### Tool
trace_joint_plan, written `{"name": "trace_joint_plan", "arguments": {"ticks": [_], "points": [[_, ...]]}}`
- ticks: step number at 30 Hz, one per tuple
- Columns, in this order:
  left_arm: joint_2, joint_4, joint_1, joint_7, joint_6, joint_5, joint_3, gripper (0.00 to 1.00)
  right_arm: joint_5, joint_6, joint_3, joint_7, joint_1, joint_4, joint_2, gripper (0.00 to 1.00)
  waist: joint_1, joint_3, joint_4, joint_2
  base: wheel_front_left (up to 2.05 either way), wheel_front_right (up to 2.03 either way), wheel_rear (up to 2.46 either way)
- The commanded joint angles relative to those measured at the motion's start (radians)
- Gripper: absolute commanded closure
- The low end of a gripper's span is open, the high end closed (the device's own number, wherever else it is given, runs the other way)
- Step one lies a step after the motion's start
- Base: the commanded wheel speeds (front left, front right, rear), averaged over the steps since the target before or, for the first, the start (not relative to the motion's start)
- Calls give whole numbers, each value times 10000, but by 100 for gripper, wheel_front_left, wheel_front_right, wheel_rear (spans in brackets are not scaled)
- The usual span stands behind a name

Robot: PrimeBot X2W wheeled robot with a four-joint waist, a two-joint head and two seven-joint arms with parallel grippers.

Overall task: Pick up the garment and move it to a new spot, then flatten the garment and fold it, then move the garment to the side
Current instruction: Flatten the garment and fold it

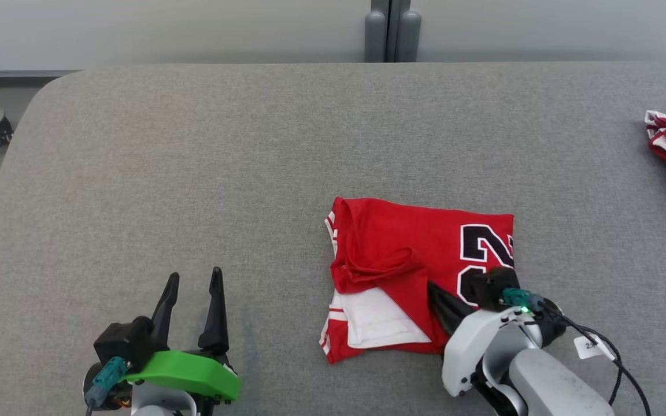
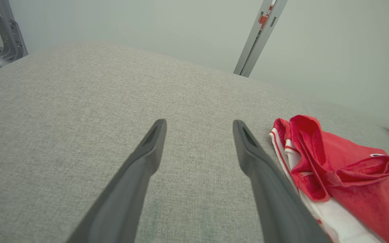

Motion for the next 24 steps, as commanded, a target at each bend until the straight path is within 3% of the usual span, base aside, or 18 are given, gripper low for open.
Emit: {"name": "trace_joint_plan", "arguments": {"ticks": [1, 16, 24], "points": [[92, 7, -87, -19, -1, -61, 6, 0, 215, -3, 263, -204, -189, 134, 31, 100, 0, -70, 157, 0, 0, 0, 0], [194, -91, 275, 8, 146, -186, -26, 0, 1662, -3, 3622, -1112, -1101, 1041, 377, 100, 0, -303, 247, 0, 0, 0, 0], [215, -153, 325, -9, 187, -238, -3, 0, 1736, -3, 3655, -1912, -1747, 1176, 261, 98, 0, -354, -154, 0, 0, 0, 0]]}}
